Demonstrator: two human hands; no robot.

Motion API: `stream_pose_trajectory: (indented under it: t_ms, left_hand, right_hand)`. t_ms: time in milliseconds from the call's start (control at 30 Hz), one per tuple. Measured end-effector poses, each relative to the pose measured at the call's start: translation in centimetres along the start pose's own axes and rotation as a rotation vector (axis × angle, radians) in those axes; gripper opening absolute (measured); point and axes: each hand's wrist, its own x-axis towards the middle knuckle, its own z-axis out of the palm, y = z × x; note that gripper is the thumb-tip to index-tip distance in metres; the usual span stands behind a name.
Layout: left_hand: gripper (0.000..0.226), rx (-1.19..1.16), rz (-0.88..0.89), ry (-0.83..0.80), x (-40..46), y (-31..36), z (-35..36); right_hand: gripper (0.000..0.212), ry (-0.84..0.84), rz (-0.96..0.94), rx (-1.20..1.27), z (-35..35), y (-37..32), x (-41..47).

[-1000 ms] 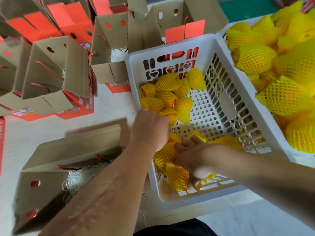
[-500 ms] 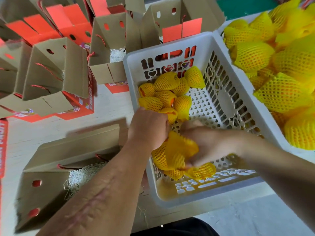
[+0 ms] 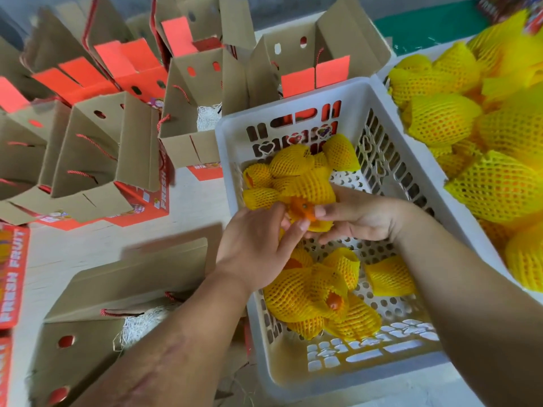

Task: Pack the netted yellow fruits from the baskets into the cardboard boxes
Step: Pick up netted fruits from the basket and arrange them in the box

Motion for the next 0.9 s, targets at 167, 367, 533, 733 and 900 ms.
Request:
stream_pose_trajectory:
  t_ms: [167,367,533,733,900]
  left_hand:
    - [0.04,-0.071,-0.025,0.046,-0.1,0.0,-0.3]
    - [0.051,-0.095,-0.034,0.055,-0.1,-0.2,-0.2]
    - [0.037,-0.004,-0.036,0.023,0.2,-0.3,0.2]
    - [0.068,-0.006,-0.029,-0.013,0.2,-0.1,0.2]
    - [0.087,0.028,-0.031,-0.044,0.3,-0.2,0.0]
  right_hand:
    - [0.07,0.055,-0.075,-0.033,-0.4,-0.3,0.8]
    - [0.097,-0.028,-0.068,-0.085,-0.2,-0.8,0.3]
    - [0.079,0.153,-0.059,-0.243,0.3,-0.5,0.8]
    - [0.049,0.276,-0.076,-0.158,-0.4,-1.0,1.3]
    - [0.05,-0.025,0.042,-0.04,0.4,-0.5,1.5]
